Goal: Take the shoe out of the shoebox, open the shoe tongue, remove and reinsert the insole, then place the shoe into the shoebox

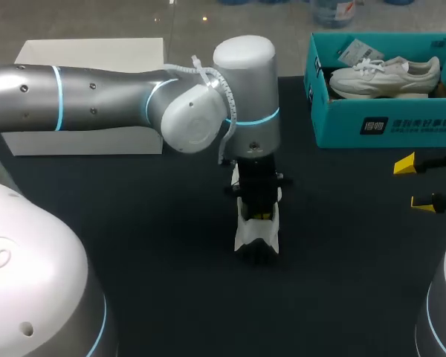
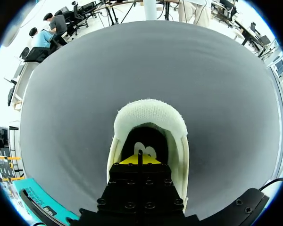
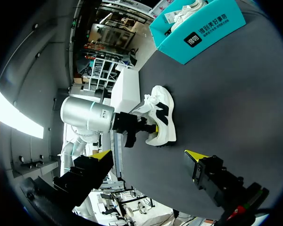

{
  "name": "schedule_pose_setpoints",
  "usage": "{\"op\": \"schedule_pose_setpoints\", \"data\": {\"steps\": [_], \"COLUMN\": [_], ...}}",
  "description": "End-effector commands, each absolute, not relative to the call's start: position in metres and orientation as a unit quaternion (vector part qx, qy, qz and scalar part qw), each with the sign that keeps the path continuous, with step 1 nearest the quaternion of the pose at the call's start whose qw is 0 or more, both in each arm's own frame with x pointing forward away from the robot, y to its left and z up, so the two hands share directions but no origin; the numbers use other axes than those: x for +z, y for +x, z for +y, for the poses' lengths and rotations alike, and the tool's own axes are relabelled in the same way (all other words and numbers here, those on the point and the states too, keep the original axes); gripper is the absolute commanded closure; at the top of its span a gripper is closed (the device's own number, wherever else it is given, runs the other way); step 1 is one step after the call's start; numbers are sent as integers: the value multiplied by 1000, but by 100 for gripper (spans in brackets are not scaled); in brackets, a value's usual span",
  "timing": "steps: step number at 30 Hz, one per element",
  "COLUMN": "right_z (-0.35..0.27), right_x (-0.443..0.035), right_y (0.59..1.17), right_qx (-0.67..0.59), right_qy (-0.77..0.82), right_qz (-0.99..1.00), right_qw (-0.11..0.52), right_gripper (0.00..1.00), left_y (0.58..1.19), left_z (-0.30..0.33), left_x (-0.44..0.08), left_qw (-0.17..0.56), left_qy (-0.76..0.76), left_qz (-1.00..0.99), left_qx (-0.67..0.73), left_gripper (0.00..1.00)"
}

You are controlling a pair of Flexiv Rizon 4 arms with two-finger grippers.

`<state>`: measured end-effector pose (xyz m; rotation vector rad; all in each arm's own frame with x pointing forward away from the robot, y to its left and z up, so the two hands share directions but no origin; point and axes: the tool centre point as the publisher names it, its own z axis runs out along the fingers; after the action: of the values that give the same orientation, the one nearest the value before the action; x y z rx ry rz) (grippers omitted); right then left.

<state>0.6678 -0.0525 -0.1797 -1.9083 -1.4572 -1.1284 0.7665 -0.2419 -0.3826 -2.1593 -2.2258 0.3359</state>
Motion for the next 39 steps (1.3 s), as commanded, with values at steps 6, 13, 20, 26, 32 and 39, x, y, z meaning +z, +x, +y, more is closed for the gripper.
{"op": "schedule_pose_setpoints", "data": {"steps": [6,13,20,26,32,39], "right_z": [-52,-52,-52,-52,-52,-52], "right_x": [-179,-179,-179,-179,-179,-179], "right_y": [664,664,664,664,664,664], "right_qx": [-413,-413,-413,-413,-413,-413], "right_qy": [-700,-700,-700,-700,-700,-700], "right_qz": [-532,-532,-532,-532,-532,-532], "right_qw": [239,239,239,239,239,239], "right_gripper": [0,0,0,0,0,0], "left_y": [779,793,818,834,834,834], "left_z": [-235,-244,-247,-240,-233,-230], "left_x": [-361,-367,-370,-368,-363,-358], "left_qw": [-62,-99,-95,-102,-94,-89], "left_qy": [-693,-691,-686,-686,-679,-678], "left_qz": [-716,-716,-721,-720,-728,-729], "left_qx": [47,7,-6,-28,-29,-32], "left_gripper": [100,100,100,100,0,0]}}
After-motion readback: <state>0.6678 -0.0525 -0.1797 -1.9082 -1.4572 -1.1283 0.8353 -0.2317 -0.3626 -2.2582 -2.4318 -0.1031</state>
